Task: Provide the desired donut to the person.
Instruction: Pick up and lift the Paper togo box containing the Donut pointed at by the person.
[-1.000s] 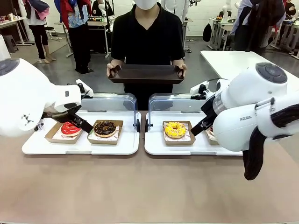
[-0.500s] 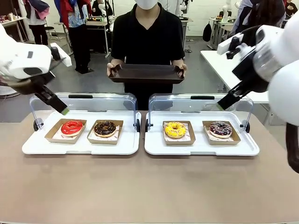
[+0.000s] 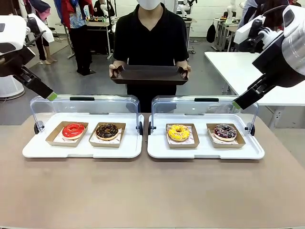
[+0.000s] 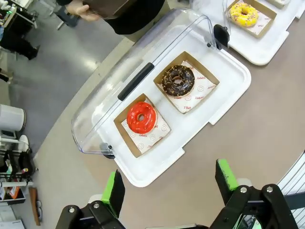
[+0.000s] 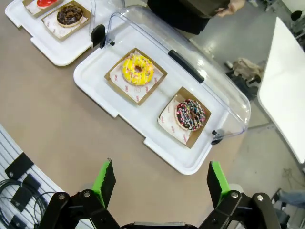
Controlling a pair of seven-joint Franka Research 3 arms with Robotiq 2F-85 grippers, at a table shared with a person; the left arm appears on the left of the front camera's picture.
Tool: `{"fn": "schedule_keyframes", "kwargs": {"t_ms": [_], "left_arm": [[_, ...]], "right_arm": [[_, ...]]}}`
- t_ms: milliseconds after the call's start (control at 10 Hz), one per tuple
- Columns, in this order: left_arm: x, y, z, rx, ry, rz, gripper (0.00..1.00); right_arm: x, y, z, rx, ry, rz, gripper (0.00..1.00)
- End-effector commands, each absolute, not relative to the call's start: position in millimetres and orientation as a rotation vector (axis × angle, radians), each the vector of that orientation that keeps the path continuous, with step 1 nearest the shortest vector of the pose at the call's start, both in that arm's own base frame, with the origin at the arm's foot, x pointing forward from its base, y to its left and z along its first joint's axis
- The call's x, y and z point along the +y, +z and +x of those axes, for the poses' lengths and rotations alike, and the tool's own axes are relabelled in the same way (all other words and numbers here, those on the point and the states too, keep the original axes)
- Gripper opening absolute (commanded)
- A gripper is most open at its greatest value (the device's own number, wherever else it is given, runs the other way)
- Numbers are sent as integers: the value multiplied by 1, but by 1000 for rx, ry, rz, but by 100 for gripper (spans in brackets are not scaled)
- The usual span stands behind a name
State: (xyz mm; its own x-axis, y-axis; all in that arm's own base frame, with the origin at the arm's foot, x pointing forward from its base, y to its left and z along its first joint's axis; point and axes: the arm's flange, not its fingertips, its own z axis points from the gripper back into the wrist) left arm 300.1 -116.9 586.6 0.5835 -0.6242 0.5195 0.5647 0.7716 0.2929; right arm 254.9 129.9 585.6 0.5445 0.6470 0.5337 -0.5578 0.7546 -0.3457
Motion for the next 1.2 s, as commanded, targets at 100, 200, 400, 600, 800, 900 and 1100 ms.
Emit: {"fn": "schedule_keyframes", "kwargs": {"t_ms": [100,200,400,600,800,900,1100], "left_arm": [[-120,581,305,-626,-702,97,100],[-120,581,305,-626,-702,97,100],[-104,582,308,-588,-865,-131,100],[-64,583,330,-618,-947,-389,100],[-21,584,351,-670,-985,-547,100],[-4,581,351,-712,-953,-571,100],[30,595,359,-775,-924,-564,100]], "right_arm": [[130,583,260,-692,714,-142,100],[130,583,260,-692,714,-142,100],[114,584,266,-619,812,5,100],[72,579,293,-646,1011,254,100],[27,571,322,-745,1070,467,100],[5,564,330,-808,1066,510,100],[-29,554,342,-975,1044,621,100]]}}
